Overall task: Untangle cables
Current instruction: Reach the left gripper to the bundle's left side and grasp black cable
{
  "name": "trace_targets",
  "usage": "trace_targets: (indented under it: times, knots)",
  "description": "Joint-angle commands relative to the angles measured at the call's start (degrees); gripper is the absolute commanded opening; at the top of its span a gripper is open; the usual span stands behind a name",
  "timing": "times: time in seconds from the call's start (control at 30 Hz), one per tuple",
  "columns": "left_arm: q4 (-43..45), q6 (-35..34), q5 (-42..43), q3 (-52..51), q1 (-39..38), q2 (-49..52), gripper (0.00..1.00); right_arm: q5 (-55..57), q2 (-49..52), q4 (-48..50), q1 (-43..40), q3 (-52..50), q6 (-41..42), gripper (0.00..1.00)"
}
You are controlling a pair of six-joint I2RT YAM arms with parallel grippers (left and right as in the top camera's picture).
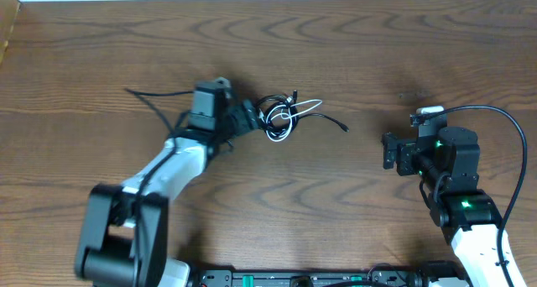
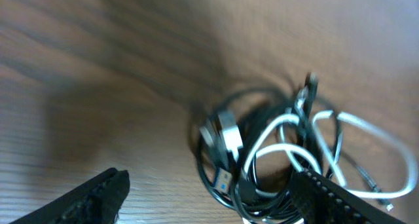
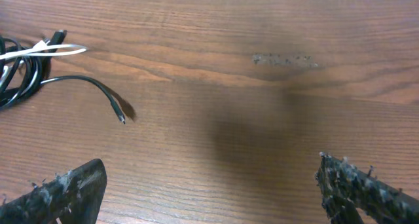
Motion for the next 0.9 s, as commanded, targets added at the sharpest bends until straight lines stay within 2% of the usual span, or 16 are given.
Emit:
trace_targets:
  times: [0.0, 0.03, 0.07, 0.13, 0.23, 0.27, 0.37, 0.53, 0.63, 0.73, 0.87]
  knots:
    - [1.25, -0.94, 0.02, 0.74, -3.02, 3.54, 0.73, -0.37, -0.09, 0.11, 0.17, 1.16, 0.61, 0.99]
    - [1.38, -0.92, 0.02, 0.74, -3.63, 4.35, 0.65, -0.39, -0.09, -0.02, 0.17, 1.18, 0.63, 0.99]
    - [1.31, -0.92, 0.02, 0.74, -4.20, 5.03, 0.50, -0.39, -0.07, -0.28, 0.17, 1.16, 0.61, 0.99]
    - [1.18, -0.92, 0.04, 0.74, -4.24, 5.05, 0.33, -0.37, -0.07, -0.28, 0.17, 1.16, 0.61, 0.99]
    - [1.01, -0.94, 0.09, 0.74, -4.24, 5.05, 0.11, -0.74, -0.09, -0.31, 0.17, 1.18, 0.63, 0.99]
    - [0.72, -0.94, 0.59, 0.74, -4.26, 5.05, 0.08, -1.64, -0.09, -0.28, 0.17, 1.18, 0.63, 0.99]
    - [-0.94, -0.94, 6.38, 0.74, -4.52, 5.05, 0.08, -6.86, 0.07, 0.94, 0.17, 1.16, 0.68, 0.99]
    - [-2.91, 1.53, 15.63, 0.76, -7.48, 5.05, 0.08, -15.10, 2.38, 4.20, 0.24, 1.16, 6.82, 0.99]
    - [-1.07, 2.05, 16.81, 0.76, -9.99, 5.05, 0.08, -22.62, 5.97, 5.49, 0.24, 1.16, 7.06, 0.98]
    - [1.92, 2.10, 18.12, 0.76, -11.32, 5.05, 0.07, -28.44, 9.77, 6.40, 0.81, 1.16, 7.08, 0.93]
    - [3.56, 0.74, 18.29, 0.76, -11.63, 5.03, 0.08, -29.94, 13.77, 7.34, 3.56, 1.16, 7.08, 0.88]
